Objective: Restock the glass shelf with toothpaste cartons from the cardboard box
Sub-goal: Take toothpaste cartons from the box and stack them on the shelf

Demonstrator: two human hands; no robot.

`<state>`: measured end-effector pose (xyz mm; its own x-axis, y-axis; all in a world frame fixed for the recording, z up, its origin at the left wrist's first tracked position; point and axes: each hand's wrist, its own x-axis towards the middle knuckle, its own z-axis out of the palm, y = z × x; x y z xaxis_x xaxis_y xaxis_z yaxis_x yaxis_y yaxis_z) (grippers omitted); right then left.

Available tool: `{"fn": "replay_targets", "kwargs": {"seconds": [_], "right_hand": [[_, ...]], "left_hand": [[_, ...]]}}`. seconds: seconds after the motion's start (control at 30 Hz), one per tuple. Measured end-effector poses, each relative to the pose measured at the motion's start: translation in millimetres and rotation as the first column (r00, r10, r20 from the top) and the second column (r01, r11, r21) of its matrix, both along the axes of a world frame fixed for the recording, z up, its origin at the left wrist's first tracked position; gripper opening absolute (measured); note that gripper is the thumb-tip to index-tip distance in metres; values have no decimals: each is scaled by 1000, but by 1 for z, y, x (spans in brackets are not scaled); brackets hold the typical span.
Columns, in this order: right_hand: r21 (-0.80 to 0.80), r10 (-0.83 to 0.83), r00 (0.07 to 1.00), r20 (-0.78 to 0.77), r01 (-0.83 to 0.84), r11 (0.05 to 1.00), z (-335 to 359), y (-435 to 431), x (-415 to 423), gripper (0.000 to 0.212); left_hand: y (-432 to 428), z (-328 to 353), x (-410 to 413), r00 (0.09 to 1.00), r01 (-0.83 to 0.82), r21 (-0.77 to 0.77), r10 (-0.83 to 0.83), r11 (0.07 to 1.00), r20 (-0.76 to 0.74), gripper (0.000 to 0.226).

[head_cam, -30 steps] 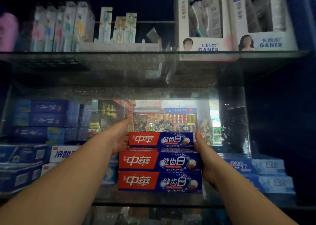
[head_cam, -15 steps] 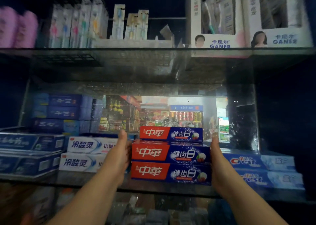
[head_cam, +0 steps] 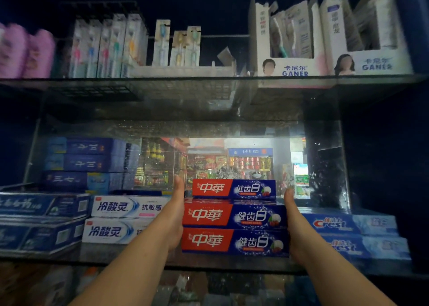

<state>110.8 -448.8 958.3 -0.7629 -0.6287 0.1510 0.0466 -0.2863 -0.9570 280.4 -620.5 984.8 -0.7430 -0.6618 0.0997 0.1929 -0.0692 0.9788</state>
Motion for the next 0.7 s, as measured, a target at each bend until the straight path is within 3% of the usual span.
{"fn": "replay_targets", "kwargs": {"seconds": [0.2, 0.43, 0.7], "right_hand": [[8, -11, 1000, -5, 11, 1000, 4, -1, -3, 78], [-9, 22, 998, 65, -22, 1000, 12, -6, -12, 92], [-4, 73, 996, 48, -73, 997, 12, -6, -15, 84]], "left_hand": [[-6, 0, -1, 998, 56, 24, -56, 998, 14, 107], [-13, 7, -4, 987, 157, 118, -160, 980, 14, 106], [-15, 2, -10, 994, 96, 128, -101, 987, 35, 105]]}}
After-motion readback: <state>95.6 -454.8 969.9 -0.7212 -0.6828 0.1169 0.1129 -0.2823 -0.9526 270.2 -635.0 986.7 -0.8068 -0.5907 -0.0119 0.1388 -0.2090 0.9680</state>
